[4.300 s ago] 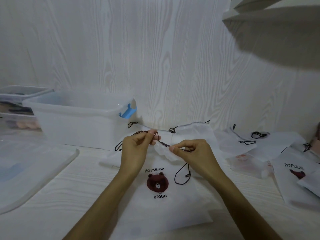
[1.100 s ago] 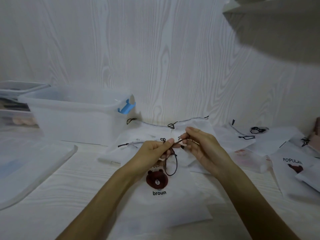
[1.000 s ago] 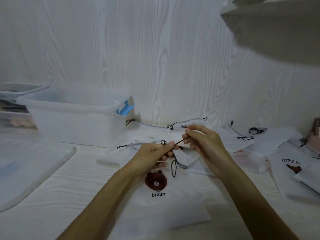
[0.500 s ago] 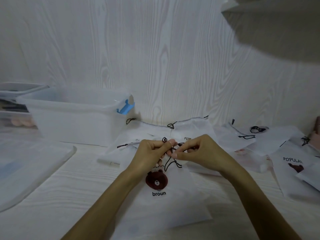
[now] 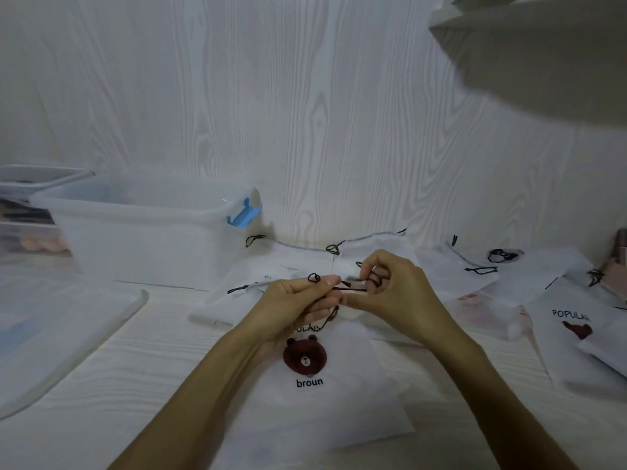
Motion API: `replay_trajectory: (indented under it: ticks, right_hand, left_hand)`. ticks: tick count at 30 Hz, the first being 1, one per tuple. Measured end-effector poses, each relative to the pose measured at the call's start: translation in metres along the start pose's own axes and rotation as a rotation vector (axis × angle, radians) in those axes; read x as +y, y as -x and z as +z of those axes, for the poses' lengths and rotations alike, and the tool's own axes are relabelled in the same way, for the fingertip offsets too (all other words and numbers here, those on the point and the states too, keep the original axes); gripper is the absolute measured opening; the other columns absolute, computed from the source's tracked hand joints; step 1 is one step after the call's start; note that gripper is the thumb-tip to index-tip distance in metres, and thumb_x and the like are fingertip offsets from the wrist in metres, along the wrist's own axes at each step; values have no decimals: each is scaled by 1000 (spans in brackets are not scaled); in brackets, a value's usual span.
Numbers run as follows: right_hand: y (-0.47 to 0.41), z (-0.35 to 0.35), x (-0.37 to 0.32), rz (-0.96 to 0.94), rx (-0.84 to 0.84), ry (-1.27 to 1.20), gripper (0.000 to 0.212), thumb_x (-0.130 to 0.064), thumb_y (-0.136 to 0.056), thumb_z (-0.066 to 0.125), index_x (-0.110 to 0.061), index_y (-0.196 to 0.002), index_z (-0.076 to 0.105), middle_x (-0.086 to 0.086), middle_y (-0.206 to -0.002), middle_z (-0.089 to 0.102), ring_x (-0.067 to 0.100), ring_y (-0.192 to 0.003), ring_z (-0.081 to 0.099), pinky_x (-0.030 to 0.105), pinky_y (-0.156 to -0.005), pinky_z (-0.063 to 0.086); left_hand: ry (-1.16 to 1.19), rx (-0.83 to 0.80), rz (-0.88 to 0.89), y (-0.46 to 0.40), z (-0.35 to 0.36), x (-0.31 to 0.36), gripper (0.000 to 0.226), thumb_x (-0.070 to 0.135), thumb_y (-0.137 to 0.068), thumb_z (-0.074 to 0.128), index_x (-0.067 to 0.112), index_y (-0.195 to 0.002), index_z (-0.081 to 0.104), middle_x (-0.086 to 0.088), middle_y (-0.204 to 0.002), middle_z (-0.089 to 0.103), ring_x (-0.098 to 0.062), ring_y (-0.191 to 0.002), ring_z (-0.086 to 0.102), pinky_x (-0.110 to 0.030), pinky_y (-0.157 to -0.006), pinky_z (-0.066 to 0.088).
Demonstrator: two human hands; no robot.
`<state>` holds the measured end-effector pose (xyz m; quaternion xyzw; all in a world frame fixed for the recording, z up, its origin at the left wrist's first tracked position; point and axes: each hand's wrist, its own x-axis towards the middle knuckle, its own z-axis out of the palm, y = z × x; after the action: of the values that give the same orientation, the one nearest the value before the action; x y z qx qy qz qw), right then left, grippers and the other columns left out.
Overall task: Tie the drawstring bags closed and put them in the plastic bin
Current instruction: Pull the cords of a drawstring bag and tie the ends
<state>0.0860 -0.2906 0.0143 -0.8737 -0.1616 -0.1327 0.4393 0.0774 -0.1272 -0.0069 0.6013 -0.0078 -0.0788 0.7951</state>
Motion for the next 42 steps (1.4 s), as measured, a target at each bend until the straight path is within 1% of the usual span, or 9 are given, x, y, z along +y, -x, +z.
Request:
replay_trajectory:
  ticks: [4,8,11,14,21,25,28,33,42]
  right_hand:
    - [1,-9,1,-16,-76,229,25,-30,-76,77,-30,-101,71,-13,-65,53,-3,-55,50,6,-54,37]
    - [2,-4,-2,-80,-20,516,18,-42,-85,64,-35,-100,72,-18,-74,46,0,-71,41,12,-55,26]
    - [-1,-9,0,-106,-9,441,15,-46,-80,67,-37,-90,73,-16,-98,49,4,-95,36,17,-75,27]
    - [0,-13,-2,-103,-125,299,8,-45,-77,69,-39,-81,71,-20,-101,53,5,-102,41,25,-89,29]
    - [1,-21,-7,-73,-270,-22,25,-51,-79,58,-34,-69,73,-10,-78,68,-7,-72,56,2,-68,37]
    - [-1,-14,-2,-46,-326,-140,11,-30,-87,63,-32,-95,71,-6,-86,68,7,-77,59,15,-74,45]
    - [2,-7,-3,-110,-429,-211,25,-19,-87,64,-36,-104,70,-7,-92,71,7,-80,58,20,-79,46]
    - [3,-4,-1,-75,-338,-236,15,-17,-81,71,-29,-89,75,-13,-76,71,2,-73,60,16,-70,47]
    - [1,2,0,10,-220,-186,9,-12,-78,71,-20,-73,72,4,-71,70,9,-63,58,17,-63,47]
  left_hand:
    - [-19,20,14,-1,-1,-2,9,14,-86,65,12,-88,73,2,-74,75,0,-65,69,-9,-57,50]
    - [-64,26,45,0,-3,-2,8,15,-84,67,14,-88,74,-2,-80,76,-3,-72,71,-10,-60,51]
    - [-76,22,62,1,-4,-1,10,17,-82,68,15,-90,74,-3,-87,76,-5,-79,71,-11,-65,53]
    - [-64,9,69,2,-5,1,8,15,-82,68,17,-86,75,-2,-89,76,-6,-82,71,-12,-69,54]
    - [-30,-51,0,7,-9,11,15,1,-81,65,13,-87,73,-4,-83,75,-6,-75,72,-12,-65,55]
    - [-54,-109,-18,11,-12,17,14,6,-75,67,15,-81,75,-2,-78,75,-5,-70,71,-11,-59,53]
    - [-95,-161,-11,14,-12,19,15,12,-63,68,20,-70,79,-1,-77,75,-5,-68,70,-11,-58,53]
    - [-124,-172,-18,14,-15,17,26,-3,-80,62,16,-71,78,-2,-71,73,-5,-63,70,-12,-55,53]
    - [-337,-96,215,11,-16,16,14,10,-66,77,20,-75,78,-6,-77,75,-10,-72,71,-16,-66,54]
